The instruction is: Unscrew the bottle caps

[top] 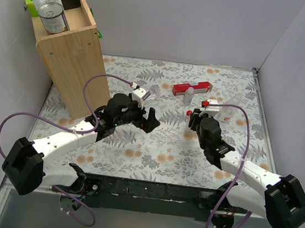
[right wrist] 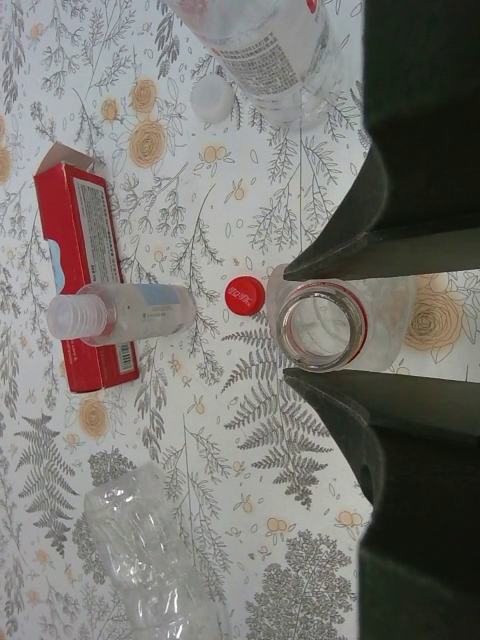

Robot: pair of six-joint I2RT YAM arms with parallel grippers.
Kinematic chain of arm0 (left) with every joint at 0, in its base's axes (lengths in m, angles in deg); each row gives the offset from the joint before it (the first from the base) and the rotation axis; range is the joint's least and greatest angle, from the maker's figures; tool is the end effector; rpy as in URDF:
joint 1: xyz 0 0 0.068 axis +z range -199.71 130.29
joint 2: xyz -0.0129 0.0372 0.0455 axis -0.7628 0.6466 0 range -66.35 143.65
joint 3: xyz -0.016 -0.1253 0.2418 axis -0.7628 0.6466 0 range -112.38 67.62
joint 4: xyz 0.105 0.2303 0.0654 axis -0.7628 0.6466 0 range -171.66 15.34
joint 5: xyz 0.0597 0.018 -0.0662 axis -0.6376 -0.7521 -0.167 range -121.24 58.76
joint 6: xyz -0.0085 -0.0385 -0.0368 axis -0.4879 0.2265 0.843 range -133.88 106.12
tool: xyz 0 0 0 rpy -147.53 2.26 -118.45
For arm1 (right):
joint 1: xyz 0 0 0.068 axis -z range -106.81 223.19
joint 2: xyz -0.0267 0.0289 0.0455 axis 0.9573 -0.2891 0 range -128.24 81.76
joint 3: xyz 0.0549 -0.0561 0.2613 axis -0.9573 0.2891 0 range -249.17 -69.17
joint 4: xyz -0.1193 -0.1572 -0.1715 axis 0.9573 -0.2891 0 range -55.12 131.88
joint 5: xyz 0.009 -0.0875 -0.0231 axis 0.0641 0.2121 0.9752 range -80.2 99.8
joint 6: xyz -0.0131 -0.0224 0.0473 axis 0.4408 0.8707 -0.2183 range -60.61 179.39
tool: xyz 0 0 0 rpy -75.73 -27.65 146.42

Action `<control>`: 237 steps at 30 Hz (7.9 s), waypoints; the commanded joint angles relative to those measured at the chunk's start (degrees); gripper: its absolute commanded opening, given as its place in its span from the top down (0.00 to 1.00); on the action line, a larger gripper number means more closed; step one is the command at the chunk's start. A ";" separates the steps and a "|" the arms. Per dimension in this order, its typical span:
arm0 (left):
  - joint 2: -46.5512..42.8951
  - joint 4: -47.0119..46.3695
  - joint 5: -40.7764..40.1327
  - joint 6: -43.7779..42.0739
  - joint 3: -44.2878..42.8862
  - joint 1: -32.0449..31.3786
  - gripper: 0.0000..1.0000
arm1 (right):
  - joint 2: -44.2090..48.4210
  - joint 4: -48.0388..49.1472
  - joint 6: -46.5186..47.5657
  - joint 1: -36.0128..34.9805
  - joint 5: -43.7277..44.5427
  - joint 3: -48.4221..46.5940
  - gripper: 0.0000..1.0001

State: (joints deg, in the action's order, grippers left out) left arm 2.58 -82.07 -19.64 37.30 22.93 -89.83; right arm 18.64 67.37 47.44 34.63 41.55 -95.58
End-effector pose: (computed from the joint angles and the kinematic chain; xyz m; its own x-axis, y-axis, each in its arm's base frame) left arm 0.2040 -0.1812 0.2700 -0.7950 -0.3280 -0.5102 0.2432 0.5982 -0.7636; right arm 0.1956 0.1320 0.2304 -0.1748 0.0857 -0.9809 -0.0923 0.9904 0.1030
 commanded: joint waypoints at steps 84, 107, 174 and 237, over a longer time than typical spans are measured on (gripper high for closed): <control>50.27 18.86 -13.80 -14.11 -41.54 14.10 0.50 | 13.02 -30.95 -3.08 0.16 -36.75 -21.05 0.23; 2.63 -16.54 3.00 22.90 -10.61 11.30 0.56 | 15.56 -21.64 -14.15 -10.82 -34.74 -15.34 0.32; -21.38 12.35 10.72 -23.14 -2.07 -7.34 0.02 | 3.35 -89.91 -7.22 -12.76 -62.41 -38.72 0.99; -16.28 -3.99 -12.54 -6.79 8.12 -22.55 1.00 | 7.82 -74.04 -11.94 -12.06 -31.93 -50.95 0.28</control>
State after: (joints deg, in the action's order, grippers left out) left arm -10.73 -82.00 -26.05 27.97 29.75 -113.65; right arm 21.88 -18.44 42.31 22.65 -0.99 -146.18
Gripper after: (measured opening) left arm 0.482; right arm 0.713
